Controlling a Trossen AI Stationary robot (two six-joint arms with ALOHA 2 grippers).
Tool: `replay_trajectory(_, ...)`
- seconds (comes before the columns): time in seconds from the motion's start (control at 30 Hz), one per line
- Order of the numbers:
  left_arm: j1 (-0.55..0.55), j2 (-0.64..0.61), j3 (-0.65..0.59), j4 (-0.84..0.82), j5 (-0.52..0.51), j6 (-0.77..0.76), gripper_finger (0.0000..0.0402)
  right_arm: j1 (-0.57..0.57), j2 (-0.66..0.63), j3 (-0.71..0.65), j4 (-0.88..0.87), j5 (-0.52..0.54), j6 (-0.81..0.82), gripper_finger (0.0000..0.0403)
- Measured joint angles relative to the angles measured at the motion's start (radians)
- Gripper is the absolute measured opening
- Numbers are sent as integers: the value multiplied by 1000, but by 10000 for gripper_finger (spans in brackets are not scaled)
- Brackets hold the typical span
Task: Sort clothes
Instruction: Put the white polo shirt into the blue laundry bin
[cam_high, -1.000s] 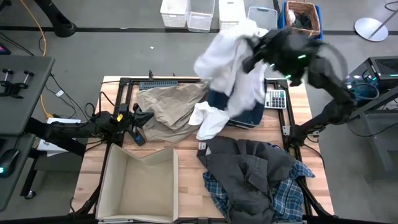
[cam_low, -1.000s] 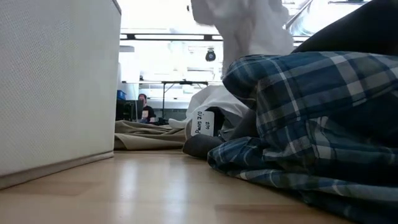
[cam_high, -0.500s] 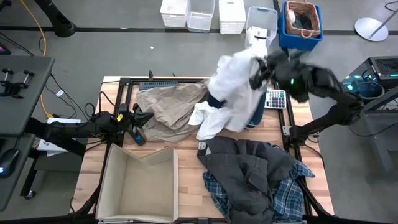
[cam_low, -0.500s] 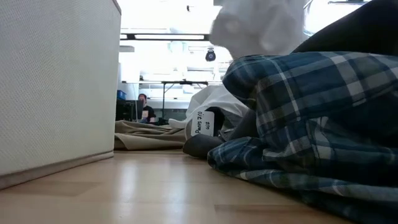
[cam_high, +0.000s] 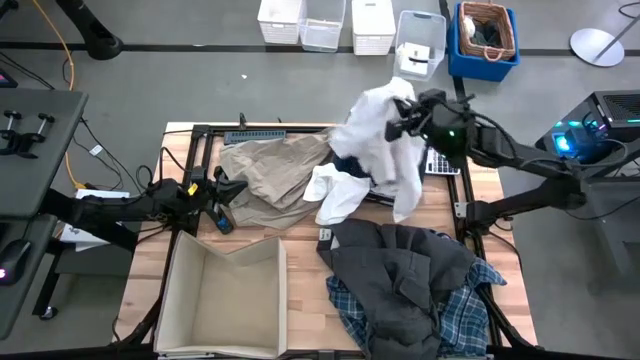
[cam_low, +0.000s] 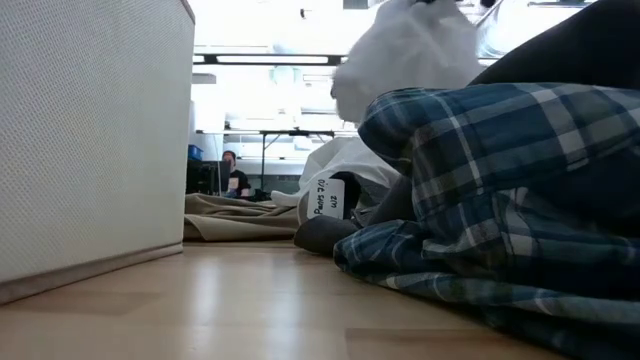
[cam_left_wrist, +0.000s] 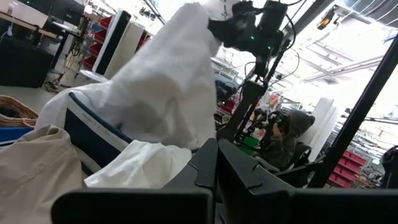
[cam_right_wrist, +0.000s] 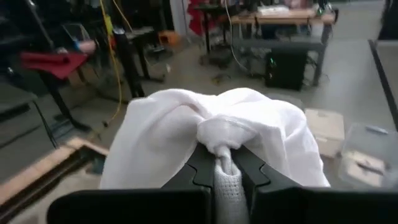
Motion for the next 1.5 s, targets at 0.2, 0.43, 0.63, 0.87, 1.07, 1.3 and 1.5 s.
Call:
replay_trajectory(0.2,0,0,0,0,0,0,0,-63,31,-59,-50,2,12,9)
replay_trajectory(0.43,0,0,0,-4,0,0,0,-1,-22,-332,-175,-158,257,8)
replay_trajectory(0.63,0,0,0,-6,0,0,0,-31,-10,-476,-224,-474,394,8)
replay_trajectory(0.87,0,0,0,-10,0,0,0,-75,28,-509,-224,-627,361,91)
replay_trajectory(1.07,0,0,0,-11,0,0,0,-94,28,-412,-283,-750,281,210)
replay_trajectory(1.3,0,0,0,-13,0,0,0,-198,29,-68,-377,-621,281,253)
replay_trajectory(1.5,0,0,0,-13,0,0,0,-496,153,123,-408,-607,176,244)
